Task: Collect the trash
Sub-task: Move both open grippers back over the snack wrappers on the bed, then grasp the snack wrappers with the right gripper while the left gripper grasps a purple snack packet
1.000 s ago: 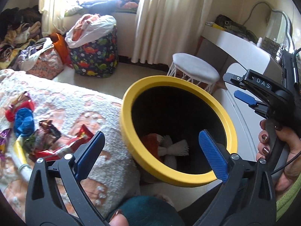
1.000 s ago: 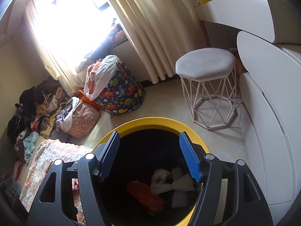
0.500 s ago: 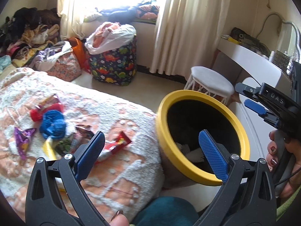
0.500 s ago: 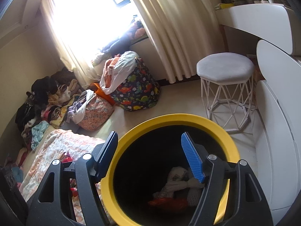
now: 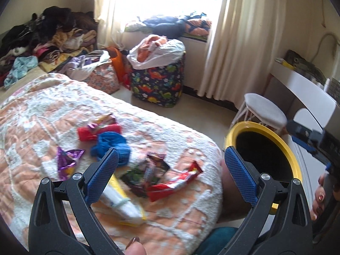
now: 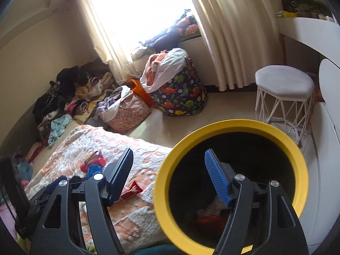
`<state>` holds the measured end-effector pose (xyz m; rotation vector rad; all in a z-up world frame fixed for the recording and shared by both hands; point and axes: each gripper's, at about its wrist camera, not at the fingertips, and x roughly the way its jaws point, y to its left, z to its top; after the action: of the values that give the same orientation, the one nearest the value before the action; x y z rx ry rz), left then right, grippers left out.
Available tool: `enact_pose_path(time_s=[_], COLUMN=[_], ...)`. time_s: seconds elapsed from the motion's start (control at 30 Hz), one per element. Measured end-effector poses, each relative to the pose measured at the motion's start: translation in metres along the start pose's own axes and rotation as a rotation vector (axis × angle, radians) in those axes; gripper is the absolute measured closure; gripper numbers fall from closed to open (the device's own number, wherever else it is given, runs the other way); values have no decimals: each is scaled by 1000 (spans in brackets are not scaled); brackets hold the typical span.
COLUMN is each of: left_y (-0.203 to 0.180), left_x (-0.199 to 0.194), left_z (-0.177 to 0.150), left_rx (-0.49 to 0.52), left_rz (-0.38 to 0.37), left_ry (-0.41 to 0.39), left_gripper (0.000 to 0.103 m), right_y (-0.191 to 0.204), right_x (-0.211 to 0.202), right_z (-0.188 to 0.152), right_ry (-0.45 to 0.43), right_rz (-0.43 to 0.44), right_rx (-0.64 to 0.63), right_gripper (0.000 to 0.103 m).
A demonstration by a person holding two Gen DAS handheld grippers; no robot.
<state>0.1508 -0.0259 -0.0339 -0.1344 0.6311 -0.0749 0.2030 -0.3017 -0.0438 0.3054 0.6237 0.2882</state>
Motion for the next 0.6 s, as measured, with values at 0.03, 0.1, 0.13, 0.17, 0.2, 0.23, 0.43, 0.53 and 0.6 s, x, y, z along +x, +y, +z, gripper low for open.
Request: enact_pose_path(time_s=[0.03,0.1,0.13,0.17,0.2,0.23,0.43,0.53,0.6], left_y=[5,16,20,24,30,36,67,83,92], left_x=[-2,-3,-4,-4,-4,-4,-5,-3,1], left_z=[0,0,1,2,2,3,10,14,17], left_rx=[-9,-27,-35,-44,-53,-63,-109,-122,-127], left_rz=[8,20,25,29,35,44,80,98,108], left_ry=[-4,-8,-9,-11,-15,-19,-33,-34,-24], left_gripper=[11,11,11,11,11,11,11,11,12], right_y=[6,17,23,29,35,41,82,96,105], right_x=[1,3,4,5,6,7,19,26,30], right_z=[-2,-7,-9,-11,-13,-16,-34,-42,-47], right_ry=[5,13,17,21,28,34,95,123,140], right_rz=[8,26,37,45,55,66,127,150,162], right_rx=[-10,-31,-44,-54,-66,-79,-166,-201,-213], right_gripper=[36,36,36,36,36,36,36,36,36])
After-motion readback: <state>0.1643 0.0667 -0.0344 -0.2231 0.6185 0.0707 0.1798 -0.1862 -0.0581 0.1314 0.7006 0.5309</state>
